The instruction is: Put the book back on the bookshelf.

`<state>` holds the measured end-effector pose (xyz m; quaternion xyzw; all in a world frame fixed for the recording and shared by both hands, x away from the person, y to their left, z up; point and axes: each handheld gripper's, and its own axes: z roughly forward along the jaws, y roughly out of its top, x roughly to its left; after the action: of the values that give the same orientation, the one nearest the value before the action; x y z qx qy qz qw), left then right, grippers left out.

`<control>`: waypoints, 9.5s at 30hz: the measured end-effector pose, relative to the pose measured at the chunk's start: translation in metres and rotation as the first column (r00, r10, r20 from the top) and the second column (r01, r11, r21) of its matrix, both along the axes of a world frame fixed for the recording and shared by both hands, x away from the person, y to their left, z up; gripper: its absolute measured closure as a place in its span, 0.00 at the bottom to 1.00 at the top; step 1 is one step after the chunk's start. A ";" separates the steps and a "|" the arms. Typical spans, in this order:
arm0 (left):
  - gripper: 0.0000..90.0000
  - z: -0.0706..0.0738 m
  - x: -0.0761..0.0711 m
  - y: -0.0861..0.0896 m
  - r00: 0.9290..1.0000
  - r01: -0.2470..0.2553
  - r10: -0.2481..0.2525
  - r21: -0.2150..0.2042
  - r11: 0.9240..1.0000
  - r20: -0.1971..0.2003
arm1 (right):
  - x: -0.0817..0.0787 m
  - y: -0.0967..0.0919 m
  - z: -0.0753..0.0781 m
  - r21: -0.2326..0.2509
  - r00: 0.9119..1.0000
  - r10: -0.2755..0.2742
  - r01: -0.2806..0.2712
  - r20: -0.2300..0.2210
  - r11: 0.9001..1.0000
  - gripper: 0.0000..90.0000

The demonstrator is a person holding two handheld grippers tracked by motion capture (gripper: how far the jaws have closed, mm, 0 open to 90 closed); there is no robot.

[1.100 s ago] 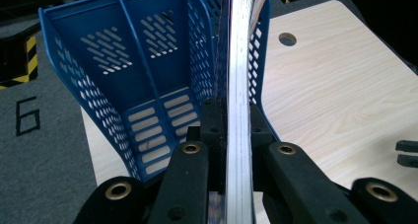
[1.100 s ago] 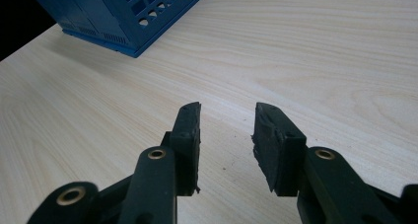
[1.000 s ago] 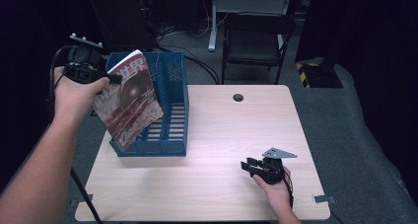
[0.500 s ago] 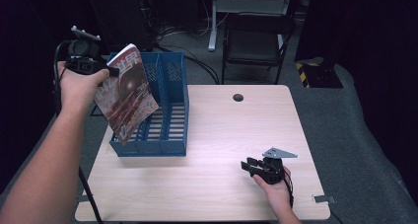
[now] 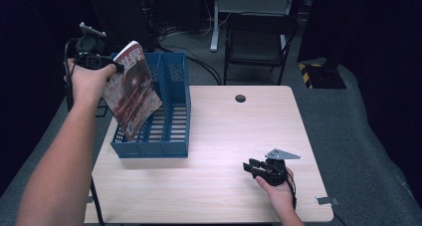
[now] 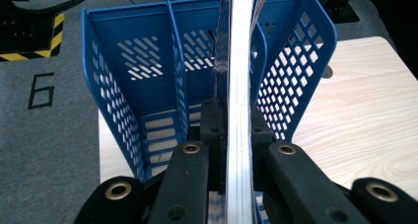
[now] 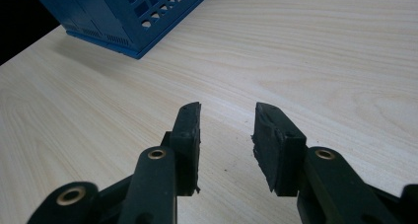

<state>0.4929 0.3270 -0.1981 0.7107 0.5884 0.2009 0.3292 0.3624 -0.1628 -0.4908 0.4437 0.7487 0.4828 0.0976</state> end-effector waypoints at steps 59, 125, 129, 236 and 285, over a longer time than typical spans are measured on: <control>0.93 -0.054 0.027 -0.032 1.000 -0.025 0.025 0.019 1.000 -0.010 | 0.000 -0.001 -0.001 -0.001 1.000 0.007 -0.008 -0.003 1.000 0.70; 0.88 -0.098 -0.019 -0.017 0.994 0.026 -0.023 -0.026 0.999 0.102 | 0.001 0.000 -0.002 -0.001 1.000 0.010 -0.010 -0.001 1.000 0.69; 0.89 -0.099 -0.022 -0.016 0.994 0.023 -0.019 -0.029 0.999 0.111 | 0.001 0.000 -0.003 -0.005 1.000 0.012 -0.012 -0.004 1.000 0.69; 0.93 -0.115 0.019 -0.013 0.959 -0.173 0.179 -0.050 0.984 0.219 | 0.001 0.002 -0.008 -0.016 0.999 0.018 -0.019 -0.029 1.000 0.69; 0.57 -0.115 0.017 -0.012 0.980 -0.131 0.136 -0.043 0.990 0.144 | 0.004 0.007 -0.009 -0.015 0.999 0.031 -0.032 -0.032 0.999 0.68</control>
<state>0.5101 0.3149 -0.3134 0.6475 0.6121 0.2644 0.3691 0.3663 -0.1558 -0.4999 0.4385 0.7609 0.4713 0.0817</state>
